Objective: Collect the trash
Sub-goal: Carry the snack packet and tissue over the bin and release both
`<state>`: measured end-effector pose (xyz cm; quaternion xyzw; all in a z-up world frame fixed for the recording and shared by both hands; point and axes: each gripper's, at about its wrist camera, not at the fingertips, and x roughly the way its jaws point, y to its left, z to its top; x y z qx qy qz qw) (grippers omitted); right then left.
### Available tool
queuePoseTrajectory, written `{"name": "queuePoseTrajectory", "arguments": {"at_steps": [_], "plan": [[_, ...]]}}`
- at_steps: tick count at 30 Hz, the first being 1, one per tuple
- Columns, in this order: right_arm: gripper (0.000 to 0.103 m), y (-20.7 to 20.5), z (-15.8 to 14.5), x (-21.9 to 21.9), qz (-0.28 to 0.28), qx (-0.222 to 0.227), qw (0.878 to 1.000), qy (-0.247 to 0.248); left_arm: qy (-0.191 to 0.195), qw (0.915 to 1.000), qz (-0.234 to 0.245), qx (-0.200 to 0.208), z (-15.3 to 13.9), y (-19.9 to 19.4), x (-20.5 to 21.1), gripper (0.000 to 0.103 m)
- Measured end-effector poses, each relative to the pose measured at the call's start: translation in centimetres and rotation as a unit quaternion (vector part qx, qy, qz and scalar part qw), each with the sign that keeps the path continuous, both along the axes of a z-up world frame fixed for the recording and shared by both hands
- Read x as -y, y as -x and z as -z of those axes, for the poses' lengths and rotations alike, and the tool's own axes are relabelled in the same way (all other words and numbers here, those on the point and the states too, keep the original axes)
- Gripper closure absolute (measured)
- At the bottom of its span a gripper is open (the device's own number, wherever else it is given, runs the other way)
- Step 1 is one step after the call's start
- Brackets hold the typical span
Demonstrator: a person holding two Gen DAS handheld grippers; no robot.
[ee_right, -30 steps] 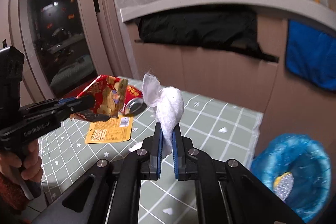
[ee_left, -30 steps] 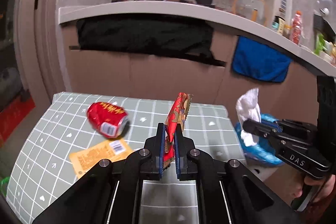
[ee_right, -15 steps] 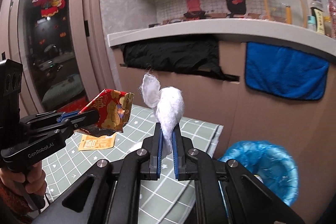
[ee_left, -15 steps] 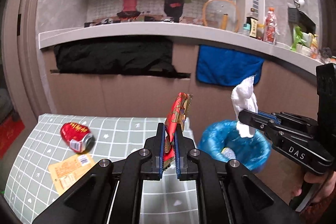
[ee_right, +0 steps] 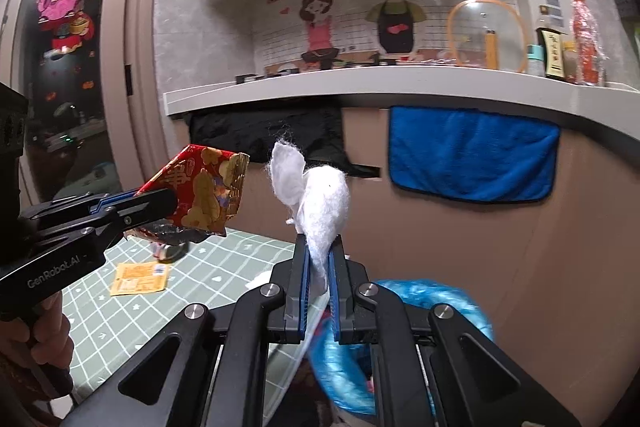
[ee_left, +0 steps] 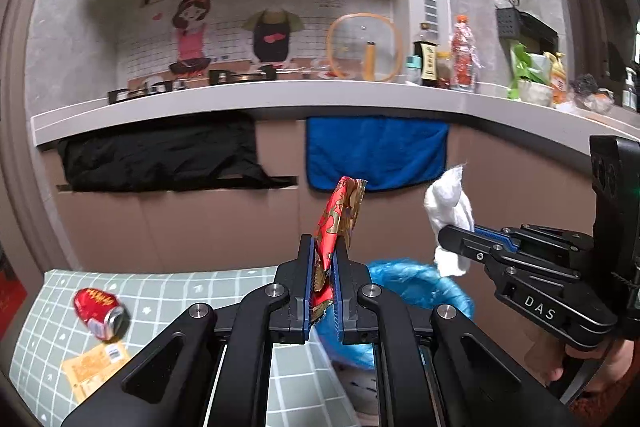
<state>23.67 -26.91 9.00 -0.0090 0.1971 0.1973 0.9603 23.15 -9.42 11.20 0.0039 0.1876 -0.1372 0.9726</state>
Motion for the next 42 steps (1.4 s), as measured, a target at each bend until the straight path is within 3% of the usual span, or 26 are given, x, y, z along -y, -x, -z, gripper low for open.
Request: {"name": "queuePoseTrajectory", "arguments": {"at_steps": [17, 42], "plan": [[0.095, -2.6, 2.7, 6.2, 0.057, -0.031, 0.998, -0.005, 0.011, 0.9957, 0.046, -0.08, 4.5, -5.7, 5.4, 0.095], [0.095, -8.1, 10.0, 9.7, 0.085, -0.116, 0.989, -0.016, 0.021, 0.9833, 0.048, -0.174, 12.5, -12.4, 8.0, 0.095]]}}
